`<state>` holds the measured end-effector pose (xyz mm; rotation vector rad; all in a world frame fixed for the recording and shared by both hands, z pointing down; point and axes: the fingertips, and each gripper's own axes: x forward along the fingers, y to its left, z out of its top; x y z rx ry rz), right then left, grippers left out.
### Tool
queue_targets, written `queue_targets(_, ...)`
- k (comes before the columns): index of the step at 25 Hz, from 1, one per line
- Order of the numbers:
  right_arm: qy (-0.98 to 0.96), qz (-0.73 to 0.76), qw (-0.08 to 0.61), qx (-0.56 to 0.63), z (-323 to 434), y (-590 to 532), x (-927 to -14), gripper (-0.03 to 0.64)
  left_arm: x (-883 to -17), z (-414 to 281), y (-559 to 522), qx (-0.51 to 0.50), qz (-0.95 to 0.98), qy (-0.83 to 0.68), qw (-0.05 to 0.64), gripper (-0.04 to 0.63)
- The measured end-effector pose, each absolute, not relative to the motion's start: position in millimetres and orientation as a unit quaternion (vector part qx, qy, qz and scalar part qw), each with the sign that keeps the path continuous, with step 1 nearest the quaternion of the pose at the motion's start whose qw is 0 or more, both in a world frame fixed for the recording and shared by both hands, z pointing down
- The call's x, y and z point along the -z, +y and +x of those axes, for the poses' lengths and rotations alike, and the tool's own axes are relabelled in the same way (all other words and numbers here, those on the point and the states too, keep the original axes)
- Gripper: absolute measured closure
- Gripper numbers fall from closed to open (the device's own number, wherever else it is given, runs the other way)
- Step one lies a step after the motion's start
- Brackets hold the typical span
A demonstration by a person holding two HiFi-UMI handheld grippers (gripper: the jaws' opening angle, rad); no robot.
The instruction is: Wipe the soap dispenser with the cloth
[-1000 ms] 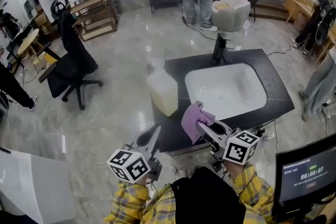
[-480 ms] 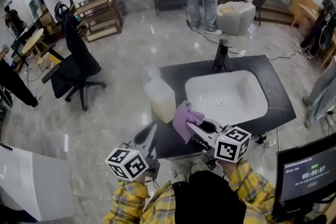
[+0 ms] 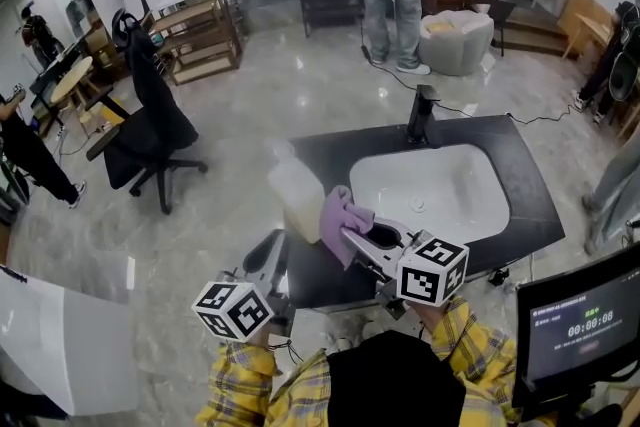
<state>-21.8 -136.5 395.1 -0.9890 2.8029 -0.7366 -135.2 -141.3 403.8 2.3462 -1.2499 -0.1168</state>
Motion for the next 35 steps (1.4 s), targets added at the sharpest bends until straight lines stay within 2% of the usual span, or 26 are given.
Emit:
queue_targets(7,0.917,-0.334,0.061,0.21,-9.0,-147.4,-366.3,0.536,-397.1,-127.5,-150.9,0.045,0.854,-0.465,0.231,0.566)
queue_targets(15,0.938,-0.299,0.082,0.157,-20.7,-162.4,-321.6,0.535,-371.7,-129.7,-168.4,0.051,0.855,-0.48,0.187,0.566)
queue_targets(19,0.948,-0.286,0.057,0.131,-41.0,-168.6,-307.7,0.535,-359.7,-132.4,-176.9,0.053,0.853,-0.485,0.186,0.566)
queue_targets(35,0.964,-0.227,-0.021,0.14,-87.2,-158.1,-347.0,0.535,-369.9,-143.5,-176.8,0.043,0.848,-0.488,0.201,0.566)
